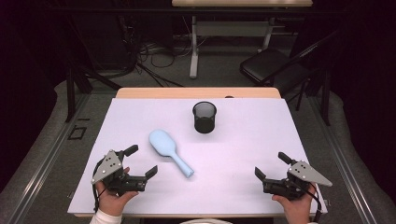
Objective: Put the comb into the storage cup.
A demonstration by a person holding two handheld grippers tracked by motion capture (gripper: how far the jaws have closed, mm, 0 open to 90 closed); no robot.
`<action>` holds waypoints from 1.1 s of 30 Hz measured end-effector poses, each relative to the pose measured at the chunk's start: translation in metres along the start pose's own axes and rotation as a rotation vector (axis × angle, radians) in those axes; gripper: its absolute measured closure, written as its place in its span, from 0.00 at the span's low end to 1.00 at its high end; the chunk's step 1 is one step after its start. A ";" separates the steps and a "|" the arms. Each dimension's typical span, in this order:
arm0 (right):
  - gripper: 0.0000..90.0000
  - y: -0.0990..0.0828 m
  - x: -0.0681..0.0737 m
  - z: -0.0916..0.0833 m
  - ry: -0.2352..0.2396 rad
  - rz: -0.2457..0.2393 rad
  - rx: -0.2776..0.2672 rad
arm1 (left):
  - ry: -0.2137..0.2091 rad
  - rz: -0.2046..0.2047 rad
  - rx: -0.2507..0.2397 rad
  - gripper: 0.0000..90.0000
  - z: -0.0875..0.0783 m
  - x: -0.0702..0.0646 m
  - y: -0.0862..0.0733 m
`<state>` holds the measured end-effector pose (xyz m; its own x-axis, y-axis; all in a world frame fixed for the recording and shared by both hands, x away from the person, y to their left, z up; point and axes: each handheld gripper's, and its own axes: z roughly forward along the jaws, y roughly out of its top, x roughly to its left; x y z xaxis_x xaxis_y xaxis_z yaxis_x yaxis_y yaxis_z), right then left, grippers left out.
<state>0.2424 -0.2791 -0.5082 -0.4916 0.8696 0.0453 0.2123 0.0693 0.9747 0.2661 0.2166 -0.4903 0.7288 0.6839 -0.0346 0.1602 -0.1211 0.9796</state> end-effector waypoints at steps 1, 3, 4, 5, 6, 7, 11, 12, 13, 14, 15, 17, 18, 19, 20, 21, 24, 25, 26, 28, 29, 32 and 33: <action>0.00 -0.001 -0.001 0.001 0.004 0.003 0.000 | 0.000 -0.003 -0.003 0.00 0.000 0.000 0.000; 0.00 -0.002 -0.003 0.001 0.009 0.015 0.008 | -0.004 -0.010 0.000 0.00 0.000 0.000 0.000; 0.00 -0.002 -0.003 0.002 0.008 0.016 0.010 | -0.005 -0.014 0.004 0.00 0.001 0.000 0.000; 0.00 -0.003 -0.004 0.003 0.007 0.023 0.010 | -0.006 -0.019 0.007 0.00 0.001 0.000 0.000; 0.00 -0.003 -0.005 0.003 0.007 0.028 0.010 | -0.011 -0.022 0.007 0.00 0.002 0.000 -0.001; 0.00 -0.003 -0.005 0.003 0.010 0.037 0.014 | -0.016 -0.026 0.006 0.00 0.002 0.000 -0.001; 0.00 -0.003 -0.005 0.002 0.004 0.034 0.011 | -0.024 -0.030 0.032 0.00 0.007 0.000 -0.002; 0.00 -0.003 -0.005 0.002 0.004 0.034 0.011 | -0.024 -0.030 0.032 0.00 0.007 0.000 -0.002; 0.00 -0.003 -0.004 0.002 0.002 0.037 0.009 | -0.032 -0.037 0.055 0.00 0.010 0.000 -0.003; 0.00 -0.003 -0.003 0.002 0.003 0.038 0.008 | -0.028 -0.046 0.060 0.00 0.012 0.000 -0.003; 0.00 -0.003 -0.003 0.002 0.004 0.036 0.007 | -0.030 -0.048 0.073 0.00 0.013 0.000 -0.004; 0.00 -0.003 -0.003 0.004 0.005 0.030 0.010 | -0.030 -0.060 0.083 0.00 0.015 0.000 -0.004; 0.00 -0.003 -0.002 0.004 0.009 0.036 0.013 | -0.034 -0.067 0.089 0.00 0.016 0.000 -0.003; 0.00 -0.003 -0.002 0.005 0.009 0.034 0.019 | -0.027 -0.065 0.093 0.00 0.017 -0.001 -0.002; 0.00 -0.004 -0.001 0.005 0.009 0.034 0.020 | -0.025 -0.063 0.094 0.00 0.018 -0.001 -0.001; 0.00 -0.004 0.000 0.005 0.012 0.032 0.020 | -0.019 -0.062 0.102 0.01 0.020 -0.002 0.001; 0.00 -0.003 0.001 0.004 0.015 0.021 0.023 | -0.011 -0.061 0.112 0.01 0.023 -0.003 0.005; 0.00 -0.003 0.002 0.004 0.014 0.015 0.018 | -0.011 -0.065 0.124 0.01 0.026 -0.003 0.010; 0.00 -0.003 0.003 0.004 0.015 0.019 0.016 | -0.008 -0.066 0.129 0.01 0.028 -0.003 0.012; 0.00 -0.003 0.004 0.004 0.015 0.017 0.014 | -0.008 -0.077 0.145 0.01 0.032 -0.003 0.016; 0.00 -0.003 0.004 0.004 0.016 0.017 0.014 | -0.007 -0.085 0.148 0.01 0.035 -0.003 0.018; 0.00 -0.003 0.004 0.006 0.018 0.013 0.017 | -0.004 -0.088 0.159 0.07 0.038 -0.003 0.021; 0.00 -0.003 0.004 0.007 0.025 0.014 0.022 | 0.003 -0.088 0.167 0.09 0.041 -0.003 0.023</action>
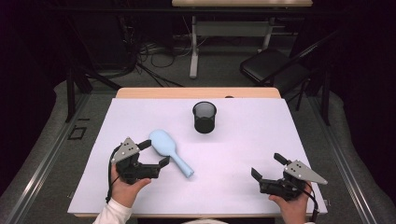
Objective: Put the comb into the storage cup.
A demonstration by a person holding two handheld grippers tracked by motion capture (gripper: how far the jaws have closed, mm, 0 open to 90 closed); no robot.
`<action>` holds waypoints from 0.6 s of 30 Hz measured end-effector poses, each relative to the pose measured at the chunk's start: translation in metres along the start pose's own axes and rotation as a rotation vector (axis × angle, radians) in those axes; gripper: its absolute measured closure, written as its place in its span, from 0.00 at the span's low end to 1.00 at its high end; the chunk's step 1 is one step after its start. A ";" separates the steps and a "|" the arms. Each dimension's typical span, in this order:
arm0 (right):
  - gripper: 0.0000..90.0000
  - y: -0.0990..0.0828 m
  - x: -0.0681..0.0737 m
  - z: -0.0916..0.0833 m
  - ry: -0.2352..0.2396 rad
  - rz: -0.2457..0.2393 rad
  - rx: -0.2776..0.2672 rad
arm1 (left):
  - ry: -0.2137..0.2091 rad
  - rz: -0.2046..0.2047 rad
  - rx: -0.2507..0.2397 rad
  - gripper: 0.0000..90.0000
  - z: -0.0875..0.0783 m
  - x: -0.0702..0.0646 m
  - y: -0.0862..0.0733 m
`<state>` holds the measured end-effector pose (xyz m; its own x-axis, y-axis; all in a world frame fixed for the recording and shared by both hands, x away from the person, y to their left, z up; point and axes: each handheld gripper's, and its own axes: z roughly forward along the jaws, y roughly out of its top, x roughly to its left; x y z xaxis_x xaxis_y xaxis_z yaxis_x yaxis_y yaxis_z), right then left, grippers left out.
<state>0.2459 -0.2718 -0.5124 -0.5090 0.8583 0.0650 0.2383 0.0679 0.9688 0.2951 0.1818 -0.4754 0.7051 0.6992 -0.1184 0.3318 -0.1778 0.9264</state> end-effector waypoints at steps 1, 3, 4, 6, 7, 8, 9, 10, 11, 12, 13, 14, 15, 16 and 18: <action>0.00 0.000 0.000 0.001 0.000 0.002 -0.002 | 0.006 -0.003 0.002 0.10 0.001 0.000 0.001; 0.00 -0.001 0.001 0.002 0.005 0.008 0.007 | 0.013 -0.007 0.001 0.12 0.003 0.000 0.002; 0.00 -0.001 0.001 0.002 0.005 0.005 0.006 | 0.017 -0.017 0.000 0.13 0.004 0.002 0.004; 0.00 -0.001 0.000 0.003 0.006 0.007 0.005 | 0.021 -0.032 0.000 0.18 0.006 0.004 0.006; 0.00 -0.001 0.000 0.003 0.006 0.006 0.003 | 0.022 -0.039 0.001 0.18 0.007 0.005 0.007; 0.00 -0.001 0.000 0.003 0.005 0.012 0.002 | 0.025 -0.043 0.003 0.19 0.008 0.006 0.007; 0.00 -0.001 -0.001 0.004 0.005 0.016 0.002 | 0.029 -0.053 0.004 0.22 0.009 0.006 0.008; 0.00 -0.001 -0.002 0.004 0.002 0.012 0.001 | 0.031 -0.058 0.006 0.26 0.010 0.006 0.008; 0.00 -0.001 -0.002 0.004 0.003 0.022 0.002 | 0.035 -0.066 0.008 0.28 0.012 0.007 0.009; 0.00 -0.001 -0.003 0.004 0.003 0.018 0.000 | 0.037 -0.069 0.008 0.28 0.013 0.007 0.009; 0.00 -0.001 -0.003 0.004 0.003 0.019 0.000 | 0.037 -0.069 0.008 0.28 0.013 0.007 0.009; 0.00 -0.001 -0.003 0.004 0.003 0.019 0.000 | 0.041 -0.075 0.002 0.28 0.015 0.008 0.010; 0.00 -0.001 -0.003 0.004 0.004 0.024 0.001 | 0.049 -0.073 0.001 0.33 0.016 0.008 0.009; 0.00 -0.001 -0.003 0.005 0.005 0.023 0.000 | 0.052 -0.074 0.001 0.37 0.018 0.008 0.009; 0.00 -0.001 -0.001 0.006 0.012 0.029 0.003 | 0.048 -0.085 0.016 0.41 0.020 0.007 0.010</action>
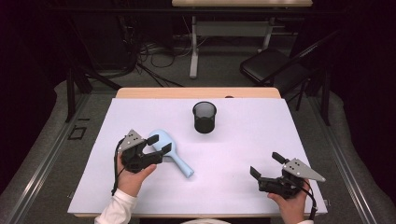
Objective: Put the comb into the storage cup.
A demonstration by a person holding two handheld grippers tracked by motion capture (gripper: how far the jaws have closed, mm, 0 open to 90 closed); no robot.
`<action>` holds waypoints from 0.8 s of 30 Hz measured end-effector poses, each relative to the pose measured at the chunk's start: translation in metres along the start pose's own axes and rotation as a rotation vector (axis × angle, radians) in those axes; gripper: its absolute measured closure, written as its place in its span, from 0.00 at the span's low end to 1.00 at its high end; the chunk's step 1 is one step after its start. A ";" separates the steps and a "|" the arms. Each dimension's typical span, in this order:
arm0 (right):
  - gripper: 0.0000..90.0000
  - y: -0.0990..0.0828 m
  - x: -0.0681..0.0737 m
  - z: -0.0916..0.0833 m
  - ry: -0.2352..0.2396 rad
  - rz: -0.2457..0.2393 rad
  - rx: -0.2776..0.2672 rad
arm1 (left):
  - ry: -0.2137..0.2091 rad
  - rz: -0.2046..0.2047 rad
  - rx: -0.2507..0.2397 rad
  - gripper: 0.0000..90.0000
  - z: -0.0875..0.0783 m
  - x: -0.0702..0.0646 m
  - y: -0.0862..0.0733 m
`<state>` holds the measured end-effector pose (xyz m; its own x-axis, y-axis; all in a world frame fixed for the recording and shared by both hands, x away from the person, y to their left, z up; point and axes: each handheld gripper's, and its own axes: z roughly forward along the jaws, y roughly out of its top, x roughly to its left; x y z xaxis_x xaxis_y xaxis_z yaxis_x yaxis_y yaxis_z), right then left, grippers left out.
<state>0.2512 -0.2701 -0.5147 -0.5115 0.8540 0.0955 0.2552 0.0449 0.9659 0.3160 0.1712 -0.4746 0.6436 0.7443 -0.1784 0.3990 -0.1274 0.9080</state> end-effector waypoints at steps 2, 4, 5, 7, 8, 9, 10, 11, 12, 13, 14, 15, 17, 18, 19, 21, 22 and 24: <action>0.00 0.000 0.002 0.001 0.004 -0.010 0.003 | 0.006 -0.010 0.010 0.45 0.002 -0.002 -0.001; 0.01 0.000 0.003 0.000 0.006 -0.014 0.006 | 0.008 -0.027 0.031 0.47 0.005 -0.003 -0.001; 0.01 0.000 0.003 0.000 0.004 -0.022 0.003 | 0.012 -0.029 0.036 0.49 0.008 -0.004 -0.001; 0.01 0.000 0.004 0.000 0.004 -0.026 -0.001 | 0.008 -0.023 0.044 0.52 0.013 -0.005 0.000; 0.01 0.001 0.004 0.000 0.002 -0.028 -0.002 | 0.011 -0.017 0.048 0.53 0.016 -0.006 0.001; 0.01 0.001 0.003 0.000 0.002 -0.030 -0.002 | 0.007 -0.013 0.055 0.55 0.019 -0.007 0.002; 0.01 0.001 0.003 0.000 0.004 -0.026 0.002 | 0.000 -0.011 0.062 0.59 0.022 -0.008 0.002; 0.01 0.000 0.002 0.000 0.003 -0.015 0.006 | 0.001 -0.008 0.071 0.60 0.026 -0.009 0.003; 0.01 0.000 0.001 0.001 0.005 -0.018 0.002 | 0.001 -0.006 0.079 0.63 0.028 -0.010 0.003; 0.01 0.000 0.001 0.001 0.005 -0.015 0.006 | 0.001 -0.006 0.079 0.66 0.028 -0.010 0.003; 0.01 -0.001 0.000 0.002 0.006 -0.015 0.008 | 0.003 0.003 0.096 0.67 0.034 -0.012 0.004; 0.02 -0.001 0.001 0.002 0.007 -0.006 0.010 | 0.002 0.004 0.103 0.69 0.036 -0.014 0.004; 0.02 -0.001 0.000 0.003 0.010 -0.007 0.015 | 0.006 0.014 0.123 0.72 0.040 -0.015 0.004; 0.02 -0.001 0.000 0.003 0.010 -0.011 0.013 | 0.008 0.014 0.128 0.74 0.042 -0.016 0.004; 0.02 -0.001 0.001 0.002 0.009 -0.016 0.012 | 0.011 0.017 0.140 0.77 0.043 -0.017 0.004; 0.02 -0.001 0.002 0.001 0.011 -0.008 0.014 | 0.015 0.011 0.154 0.80 0.047 -0.018 0.004; 0.02 -0.001 0.002 0.001 0.011 -0.009 0.015 | 0.014 0.004 0.158 0.82 0.049 -0.018 0.004; 0.02 -0.001 0.002 0.002 0.010 -0.008 0.014 | 0.017 0.003 0.173 0.85 0.052 -0.018 0.004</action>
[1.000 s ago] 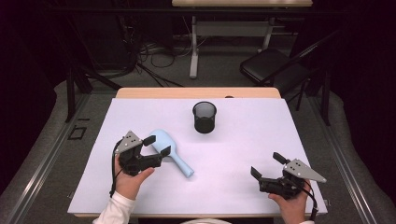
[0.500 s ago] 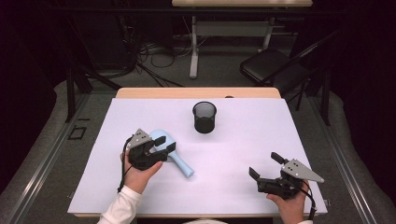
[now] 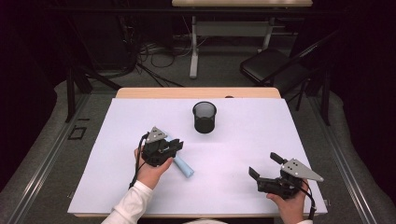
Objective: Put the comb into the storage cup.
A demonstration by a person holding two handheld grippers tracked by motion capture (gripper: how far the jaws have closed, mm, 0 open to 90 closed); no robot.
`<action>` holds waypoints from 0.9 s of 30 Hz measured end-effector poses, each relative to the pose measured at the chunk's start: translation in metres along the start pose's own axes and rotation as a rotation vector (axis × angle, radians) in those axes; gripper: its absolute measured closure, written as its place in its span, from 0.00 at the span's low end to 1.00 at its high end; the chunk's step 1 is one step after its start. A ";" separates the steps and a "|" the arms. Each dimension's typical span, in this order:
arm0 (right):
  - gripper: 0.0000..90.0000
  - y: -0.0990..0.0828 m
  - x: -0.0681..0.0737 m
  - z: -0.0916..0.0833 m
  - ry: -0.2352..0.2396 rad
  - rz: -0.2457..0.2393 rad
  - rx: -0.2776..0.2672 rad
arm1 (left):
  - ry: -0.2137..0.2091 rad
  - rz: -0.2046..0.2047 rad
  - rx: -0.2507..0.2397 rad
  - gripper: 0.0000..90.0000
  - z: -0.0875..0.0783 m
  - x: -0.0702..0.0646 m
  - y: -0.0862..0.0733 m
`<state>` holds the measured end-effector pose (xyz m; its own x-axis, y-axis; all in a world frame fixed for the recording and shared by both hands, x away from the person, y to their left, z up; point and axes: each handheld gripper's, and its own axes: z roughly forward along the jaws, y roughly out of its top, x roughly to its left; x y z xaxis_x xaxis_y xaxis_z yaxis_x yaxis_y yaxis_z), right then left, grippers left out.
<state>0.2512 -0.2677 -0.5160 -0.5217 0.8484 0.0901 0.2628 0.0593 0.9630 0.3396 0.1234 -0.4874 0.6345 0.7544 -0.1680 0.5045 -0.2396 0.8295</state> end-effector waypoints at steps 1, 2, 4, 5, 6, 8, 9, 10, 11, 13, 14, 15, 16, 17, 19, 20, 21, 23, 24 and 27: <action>0.02 0.000 0.000 0.000 0.000 -0.003 0.002 | 0.003 -0.002 0.009 0.87 0.001 0.000 0.000; 0.02 0.000 -0.001 0.001 -0.001 -0.010 0.000 | 0.005 -0.003 0.017 0.88 0.003 0.000 0.000; 0.03 0.000 -0.001 0.001 0.001 -0.006 0.002 | 0.010 -0.009 0.035 0.92 0.006 0.000 -0.001; 0.03 0.000 -0.001 0.001 0.002 -0.007 0.003 | 0.010 -0.011 0.049 0.93 0.008 0.000 -0.002; 0.03 0.000 0.000 0.001 0.003 -0.007 0.004 | 0.011 -0.011 0.054 0.95 0.009 0.000 -0.002; 0.03 0.000 0.000 0.001 0.004 -0.009 0.003 | 0.007 -0.016 0.073 0.98 0.012 -0.001 -0.004; 0.03 0.000 0.000 0.001 0.005 -0.007 0.002 | 0.006 -0.012 0.083 0.99 0.014 -0.001 -0.005; 0.03 0.000 0.000 0.001 0.005 -0.007 0.002 | 0.005 -0.010 0.093 0.99 0.016 -0.002 -0.006; 0.03 0.000 0.000 0.001 0.006 -0.007 0.002 | 0.003 -0.009 0.106 1.00 0.018 -0.002 -0.007; 0.04 0.000 -0.001 0.001 0.006 -0.007 0.002 | 0.006 -0.008 0.115 1.00 0.021 -0.003 -0.008; 0.04 0.000 -0.001 0.001 0.008 -0.007 0.004 | 0.007 0.000 0.140 1.00 0.025 -0.005 -0.010; 0.04 0.000 -0.001 0.001 0.008 -0.007 0.004 | 0.007 0.000 0.140 1.00 0.025 -0.005 -0.010; 0.04 0.000 -0.001 0.001 0.010 -0.007 0.004 | 0.007 0.004 0.165 1.00 0.030 -0.006 -0.012; 0.04 0.000 -0.001 0.001 0.009 -0.008 0.005 | 0.007 0.009 0.180 1.00 0.032 -0.007 -0.013; 0.04 0.000 -0.001 0.001 0.011 -0.007 0.003 | 0.005 0.014 0.195 1.00 0.037 -0.009 -0.016; 0.04 0.000 -0.001 0.001 0.012 -0.007 0.002 | 0.003 0.012 0.207 1.00 0.040 -0.011 -0.018; 0.04 0.000 -0.001 0.001 0.012 -0.007 0.003 | 0.000 0.013 0.215 1.00 0.042 -0.012 -0.019; 0.05 0.000 -0.001 0.001 0.014 -0.006 0.004 | 0.004 0.037 0.235 1.00 0.046 -0.015 -0.021; 0.05 0.000 -0.001 0.001 0.015 -0.010 0.005 | 0.004 0.048 0.250 1.00 0.047 -0.016 -0.021; 0.05 0.000 -0.001 0.002 0.018 -0.010 0.007 | 0.007 0.055 0.265 1.00 0.053 -0.019 -0.024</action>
<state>0.2531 -0.2678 -0.5170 -0.5390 0.8380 0.0849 0.2630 0.0717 0.9621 0.3466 0.0827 -0.5325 0.6615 0.7400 -0.1221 0.6058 -0.4312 0.6687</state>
